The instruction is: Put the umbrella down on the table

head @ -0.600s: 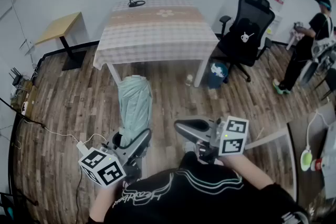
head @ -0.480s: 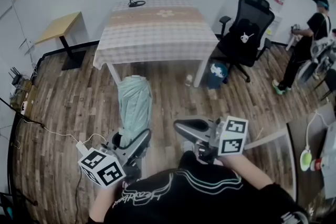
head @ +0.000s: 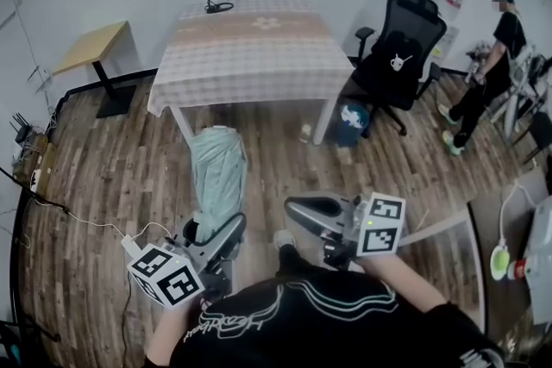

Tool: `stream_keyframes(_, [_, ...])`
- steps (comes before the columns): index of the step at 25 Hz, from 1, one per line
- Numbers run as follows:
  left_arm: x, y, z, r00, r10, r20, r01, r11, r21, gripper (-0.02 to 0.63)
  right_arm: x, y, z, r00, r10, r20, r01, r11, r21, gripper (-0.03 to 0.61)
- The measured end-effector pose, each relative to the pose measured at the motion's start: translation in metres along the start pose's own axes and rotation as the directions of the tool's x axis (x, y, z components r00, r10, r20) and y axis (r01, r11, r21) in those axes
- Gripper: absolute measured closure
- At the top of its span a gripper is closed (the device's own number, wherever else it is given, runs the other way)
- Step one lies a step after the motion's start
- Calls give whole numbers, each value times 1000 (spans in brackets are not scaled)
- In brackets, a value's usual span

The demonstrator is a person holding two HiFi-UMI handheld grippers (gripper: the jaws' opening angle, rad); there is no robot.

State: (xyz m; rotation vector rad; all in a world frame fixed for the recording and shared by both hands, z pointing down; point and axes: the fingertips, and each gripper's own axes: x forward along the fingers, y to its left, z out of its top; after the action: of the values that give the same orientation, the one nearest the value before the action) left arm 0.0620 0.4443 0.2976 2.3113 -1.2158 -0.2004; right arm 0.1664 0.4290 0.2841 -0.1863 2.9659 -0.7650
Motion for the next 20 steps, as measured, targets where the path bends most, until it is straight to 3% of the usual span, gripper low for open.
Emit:
stream_keyframes(11, [31,19,9,999,28,-19,-28,1000,10,350,2,-36,13,1000,12,18,-13,1000,26,566])
stream_keyframes(20, [84,57,12,997,43,-68,-45,999,-23,350,10,-100,24,1000,-2,9,1,996,87,565])
